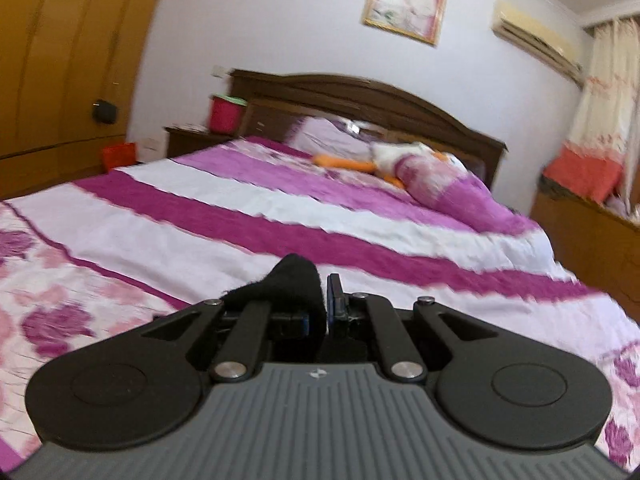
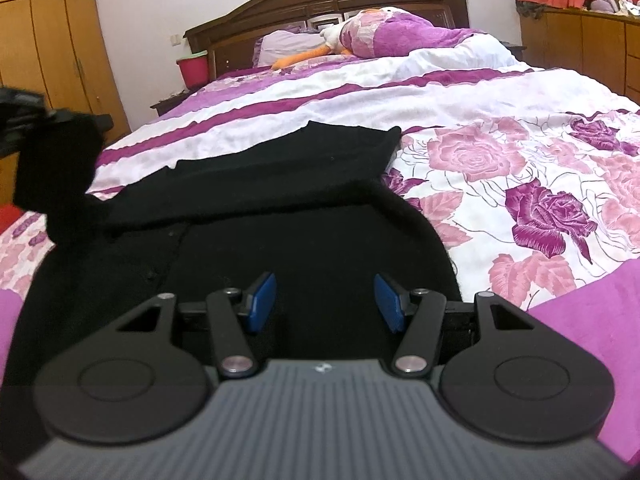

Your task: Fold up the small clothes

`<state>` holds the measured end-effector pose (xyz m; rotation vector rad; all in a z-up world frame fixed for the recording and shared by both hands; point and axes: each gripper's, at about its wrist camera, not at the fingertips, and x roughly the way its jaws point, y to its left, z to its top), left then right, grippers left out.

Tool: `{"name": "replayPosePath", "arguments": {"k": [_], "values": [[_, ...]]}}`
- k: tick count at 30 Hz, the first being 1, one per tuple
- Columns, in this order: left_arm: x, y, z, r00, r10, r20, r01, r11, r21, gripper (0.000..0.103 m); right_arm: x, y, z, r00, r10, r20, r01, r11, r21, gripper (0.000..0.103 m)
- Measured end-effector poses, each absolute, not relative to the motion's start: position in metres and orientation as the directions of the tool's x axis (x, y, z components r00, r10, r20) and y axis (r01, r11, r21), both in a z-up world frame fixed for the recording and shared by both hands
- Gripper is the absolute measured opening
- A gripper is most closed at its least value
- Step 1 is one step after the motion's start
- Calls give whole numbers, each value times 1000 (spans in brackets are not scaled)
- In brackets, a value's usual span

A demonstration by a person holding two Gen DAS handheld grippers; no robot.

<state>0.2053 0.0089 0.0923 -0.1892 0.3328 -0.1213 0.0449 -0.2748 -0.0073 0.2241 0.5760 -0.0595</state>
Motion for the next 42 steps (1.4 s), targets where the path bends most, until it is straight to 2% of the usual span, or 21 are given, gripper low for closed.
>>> {"name": "replayPosePath", "arguments": {"k": [4, 8, 13, 16, 19, 20, 21, 23, 27, 31, 38, 42], "values": [[220, -31, 65, 905, -202, -374, 141, 973, -185, 9, 45, -279, -10, 836, 11, -548, 124, 970, 209, 57], [230, -59, 29, 866, -202, -458, 156, 978, -136, 9, 47, -284, -15, 830, 11, -557, 136, 966, 221, 57], [235, -75, -10, 808, -201, -554, 180, 979, -93, 11, 49, -286, -19, 826, 19, -564, 134, 964, 229, 56], [234, -72, -22, 790, -201, -579, 189, 979, -83, 14, 51, -287, -19, 826, 24, -564, 131, 963, 234, 56], [231, -70, -20, 772, -229, -592, 215, 972, -95, 38, 51, -288, -20, 825, 29, -565, 132, 961, 243, 56], [228, -69, -17, 766, -240, -596, 224, 969, -103, 51, 51, -289, -21, 824, 30, -565, 133, 961, 244, 56], [225, -67, -16, 761, -253, -598, 234, 966, -112, 59, 52, -290, -21, 824, 29, -565, 133, 961, 243, 56], [215, -62, -12, 754, -268, -600, 246, 962, -122, 63, 52, -289, -20, 824, 27, -567, 132, 962, 237, 56], [196, -43, -5, 730, -275, -626, 234, 961, -148, 64, 53, -287, -16, 824, 22, -567, 130, 965, 226, 57], [174, -18, 2, 736, -231, -636, 203, 972, -119, 64, 54, -281, -6, 836, 35, -547, 107, 968, 225, 57], [145, 27, 10, 778, -65, -625, 79, 997, -5, 64, 74, -248, 13, 848, 115, -517, -3, 977, 212, 57], [137, 52, 12, 785, -28, -619, 34, 999, -3, 65, 92, -219, 22, 841, 185, -509, -93, 975, 202, 57]]}}
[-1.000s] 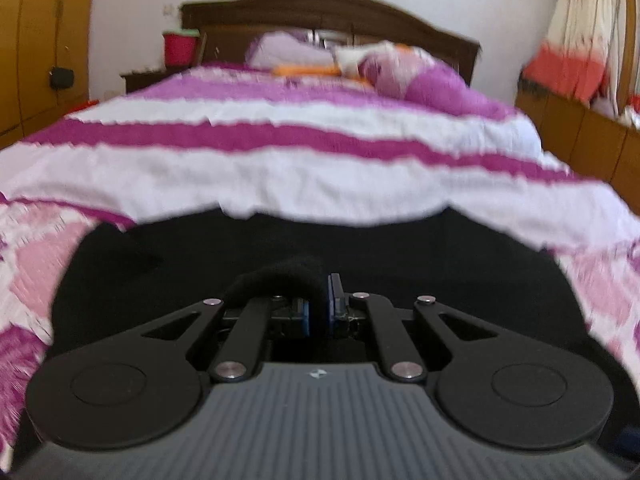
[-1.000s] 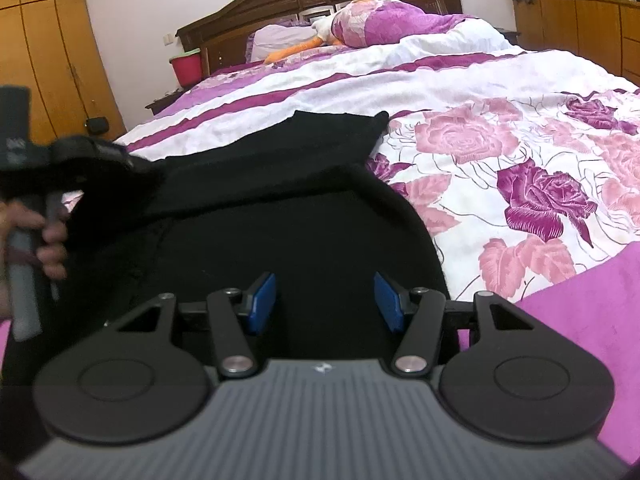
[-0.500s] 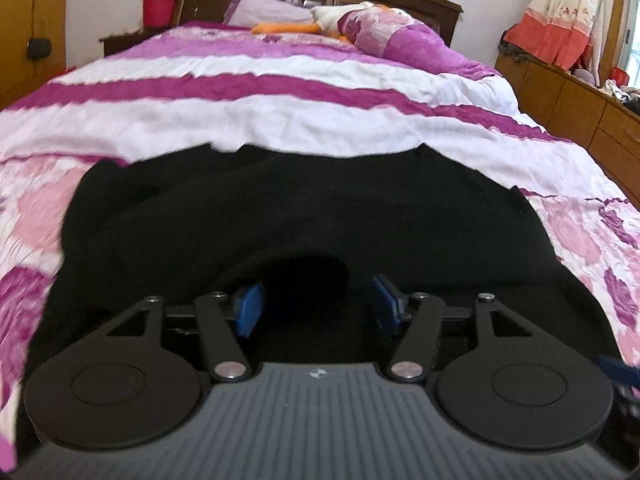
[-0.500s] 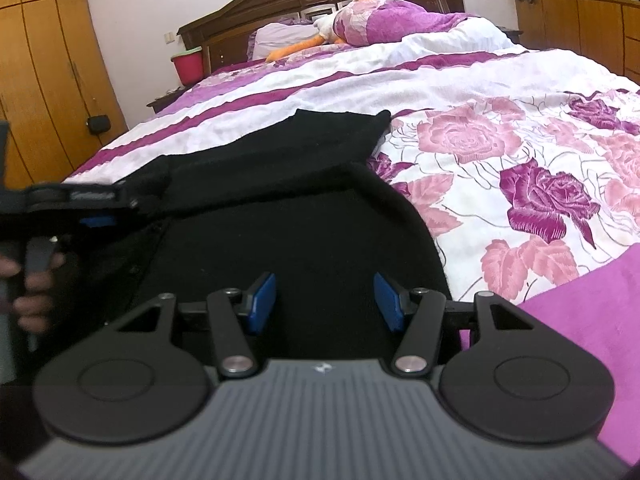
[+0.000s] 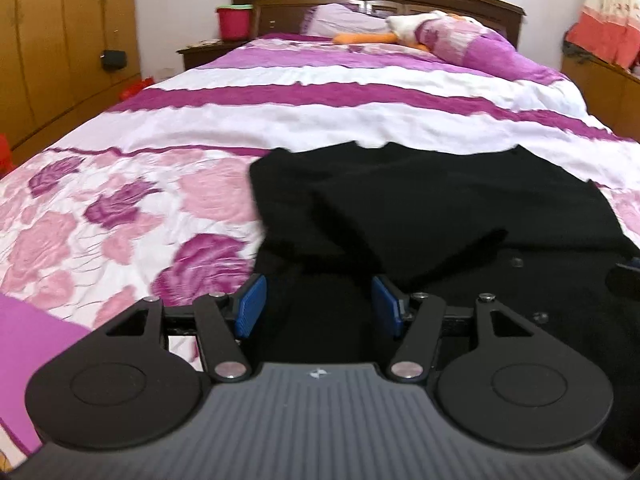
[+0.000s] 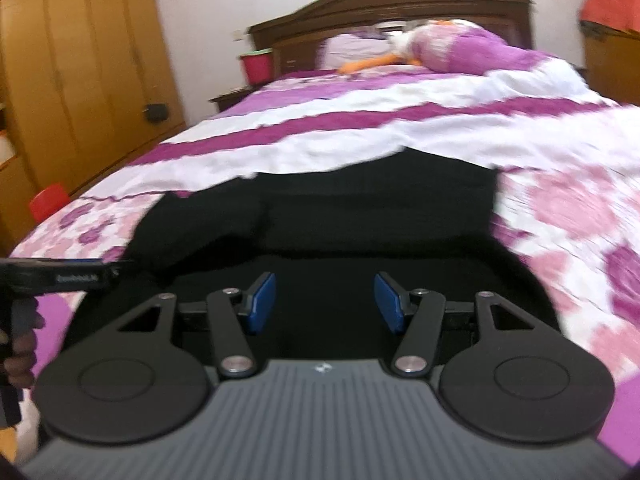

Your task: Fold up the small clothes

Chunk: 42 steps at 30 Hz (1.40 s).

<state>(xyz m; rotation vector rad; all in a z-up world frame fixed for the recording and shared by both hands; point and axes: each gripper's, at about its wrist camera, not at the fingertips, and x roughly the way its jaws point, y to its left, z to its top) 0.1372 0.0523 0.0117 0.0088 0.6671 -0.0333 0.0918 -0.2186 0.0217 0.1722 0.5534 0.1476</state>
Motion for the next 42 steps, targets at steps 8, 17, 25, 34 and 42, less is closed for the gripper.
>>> {"name": "replayPosePath", "arguments": {"k": [8, 17, 25, 34, 42], "values": [[133, 85, 2, 771, 38, -636, -68, 997, -23, 65, 132, -148, 29, 799, 321, -509, -273, 947, 169, 57], [133, 102, -10, 756, 54, -652, -109, 993, -45, 65, 168, -85, 19, 737, 390, -552, -402, 910, 106, 57], [134, 100, -14, 761, 57, -647, -109, 993, -41, 65, 201, -74, 1, 703, 371, -607, -394, 913, 103, 42], [139, 92, -3, 782, 49, -621, -93, 995, -39, 65, 198, -129, 40, 786, 377, -490, -288, 925, 249, 10], [161, 74, -2, 795, 31, -606, -68, 997, -39, 65, 190, -223, 54, 857, 226, -462, -82, 947, 312, 10]]}}
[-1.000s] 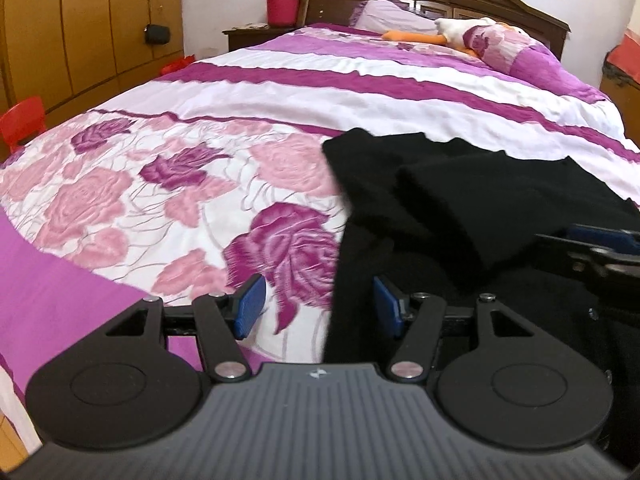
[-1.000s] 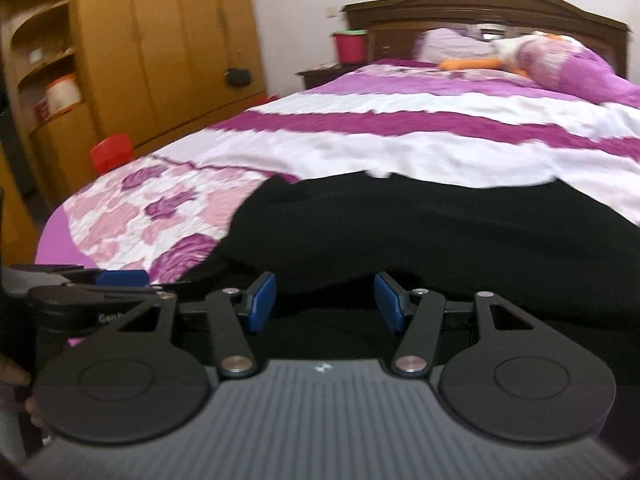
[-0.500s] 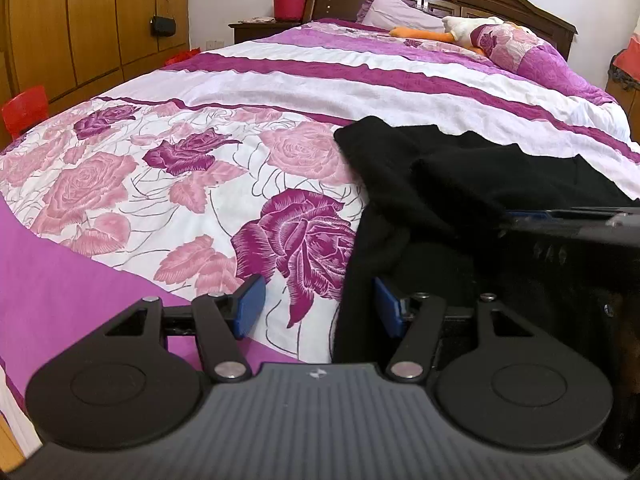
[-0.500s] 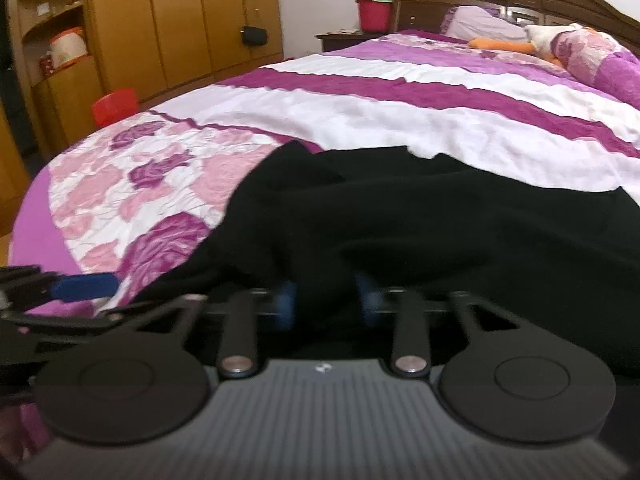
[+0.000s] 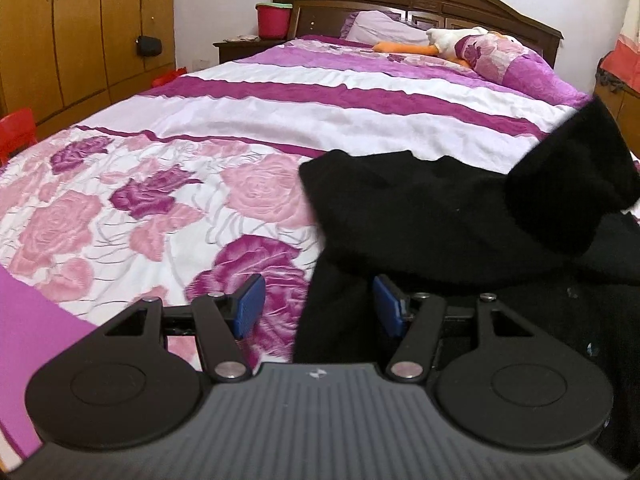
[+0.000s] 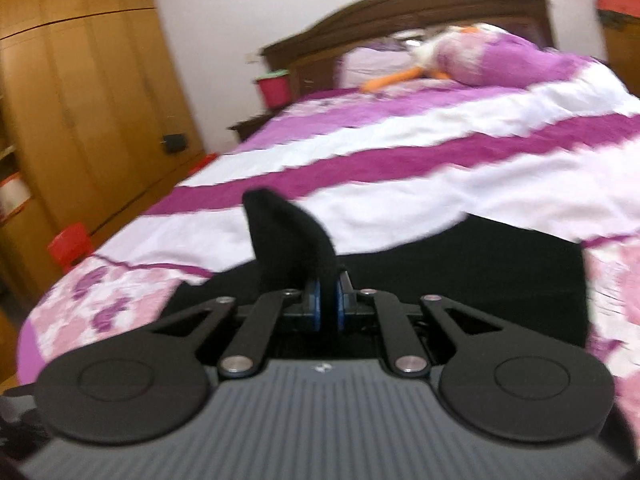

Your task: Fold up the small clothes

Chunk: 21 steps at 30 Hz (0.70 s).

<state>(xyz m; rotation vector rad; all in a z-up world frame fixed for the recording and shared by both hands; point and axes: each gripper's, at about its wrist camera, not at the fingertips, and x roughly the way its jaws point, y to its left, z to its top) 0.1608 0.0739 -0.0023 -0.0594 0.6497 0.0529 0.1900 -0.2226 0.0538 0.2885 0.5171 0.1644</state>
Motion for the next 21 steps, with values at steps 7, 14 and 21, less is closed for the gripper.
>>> {"name": "replayPosePath", "arguments": {"k": [7, 14, 21], "values": [[169, 64, -10, 788, 44, -614, -63, 998, -10, 65, 197, -258, 5, 806, 158, -571, 53, 941, 335, 11], [171, 69, -8, 791, 57, -609, -70, 998, 2, 65, 187, -274, 5, 815, 135, -564, 111, 918, 380, 46], [173, 70, -5, 797, 59, -602, -77, 997, -4, 65, 193, -294, 19, 860, 123, -495, 90, 918, 386, 60]]}}
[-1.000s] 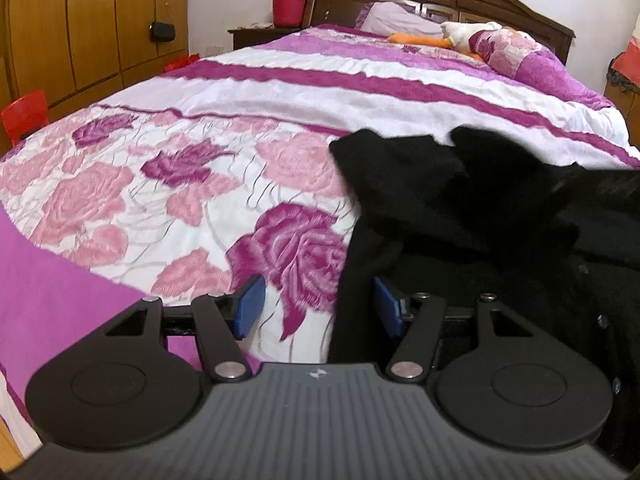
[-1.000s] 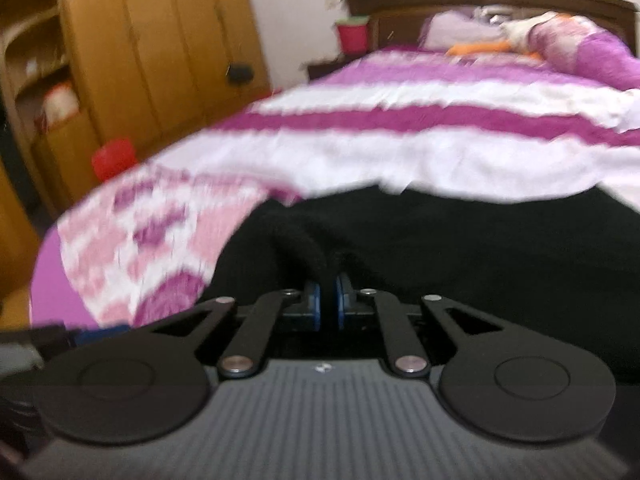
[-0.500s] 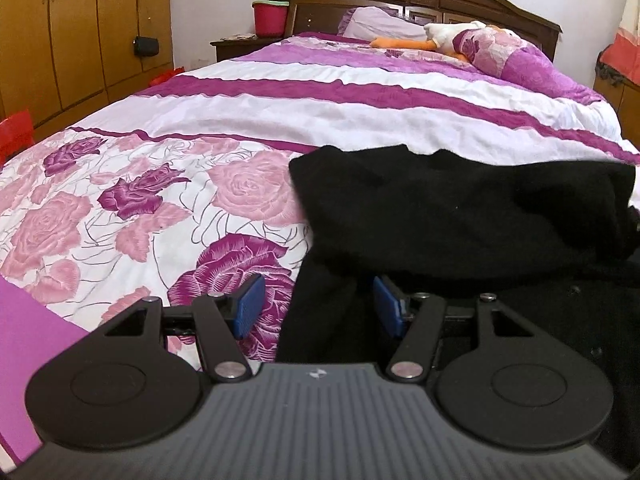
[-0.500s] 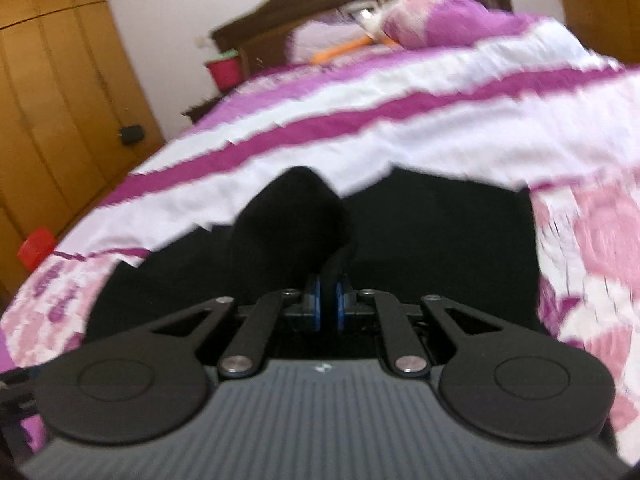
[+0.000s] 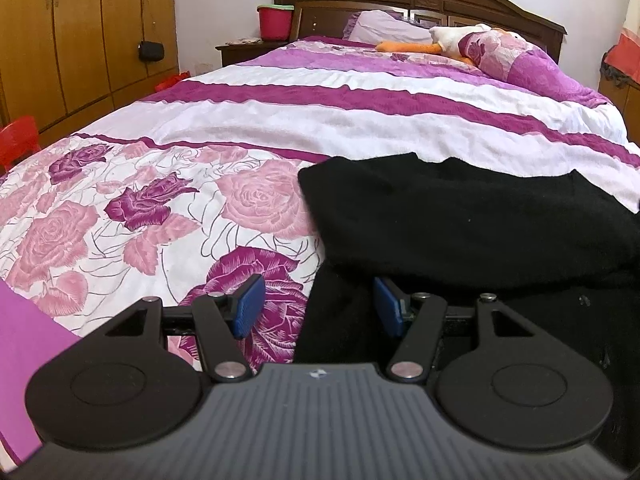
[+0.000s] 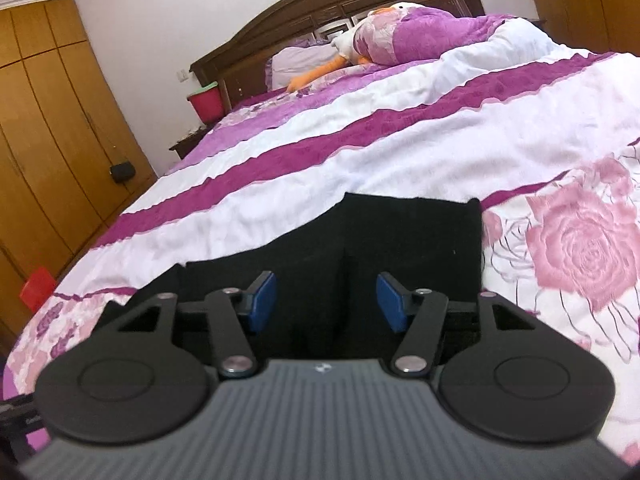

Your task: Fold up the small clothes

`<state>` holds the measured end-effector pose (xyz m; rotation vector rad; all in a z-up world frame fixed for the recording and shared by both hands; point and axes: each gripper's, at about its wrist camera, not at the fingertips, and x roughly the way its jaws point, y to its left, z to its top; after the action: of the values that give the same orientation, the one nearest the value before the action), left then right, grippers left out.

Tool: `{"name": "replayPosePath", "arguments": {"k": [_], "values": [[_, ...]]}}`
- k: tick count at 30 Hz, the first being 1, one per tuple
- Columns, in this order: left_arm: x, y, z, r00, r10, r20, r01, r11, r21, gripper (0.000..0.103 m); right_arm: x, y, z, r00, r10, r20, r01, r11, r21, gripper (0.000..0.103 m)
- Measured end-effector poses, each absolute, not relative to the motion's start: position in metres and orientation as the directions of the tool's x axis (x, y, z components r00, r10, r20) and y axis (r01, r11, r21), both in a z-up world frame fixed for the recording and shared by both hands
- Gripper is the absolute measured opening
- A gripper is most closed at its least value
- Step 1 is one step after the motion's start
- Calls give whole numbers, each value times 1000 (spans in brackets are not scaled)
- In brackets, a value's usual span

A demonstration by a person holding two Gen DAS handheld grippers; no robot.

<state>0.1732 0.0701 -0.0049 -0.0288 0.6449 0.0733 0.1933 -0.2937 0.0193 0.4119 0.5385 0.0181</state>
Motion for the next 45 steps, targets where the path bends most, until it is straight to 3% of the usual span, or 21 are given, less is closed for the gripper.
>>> {"name": "replayPosePath", "arguments": {"k": [6, 8, 10, 11, 16, 20, 24, 29, 39, 43, 45], "values": [[173, 66, -2, 803, 55, -594, -70, 998, -1, 65, 232, -279, -6, 799, 103, -593, 111, 943, 314, 58], [173, 64, 1, 815, 45, -578, -62, 998, -10, 65, 234, -271, -10, 807, 138, -574, 66, 945, 321, 54], [175, 60, 6, 828, 31, -560, -49, 999, -18, 65, 234, -263, -7, 814, 174, -554, 22, 944, 329, 28], [176, 57, 8, 835, 21, -549, -40, 999, -24, 65, 234, -260, -4, 816, 163, -554, 23, 949, 313, 10], [180, 40, 21, 872, -40, -487, 17, 998, -53, 65, 217, -259, 33, 881, 163, -445, -37, 960, 279, 9], [199, 25, 7, 886, -52, -460, 46, 999, -23, 65, 196, -265, 54, 920, 38, -390, 34, 984, 176, 9], [230, 20, -25, 835, -25, -550, 19, 1000, -16, 65, 203, -274, 33, 884, -44, -465, 94, 992, 85, 9], [236, 30, -37, 836, -45, -548, 6, 997, -73, 68, 220, -285, -15, 823, -75, -562, 141, 987, 75, 10], [231, 35, -32, 830, -49, -556, 16, 998, -63, 69, 212, -302, -20, 822, -42, -567, 153, 977, 149, 18], [209, 41, -19, 824, -53, -564, 39, 999, -37, 69, 182, -313, -3, 827, -5, -562, 157, 962, 223, 19], [195, 44, -16, 819, -36, -572, 39, 999, -6, 69, 162, -315, 2, 827, -5, -562, 137, 971, 194, 19]]}}
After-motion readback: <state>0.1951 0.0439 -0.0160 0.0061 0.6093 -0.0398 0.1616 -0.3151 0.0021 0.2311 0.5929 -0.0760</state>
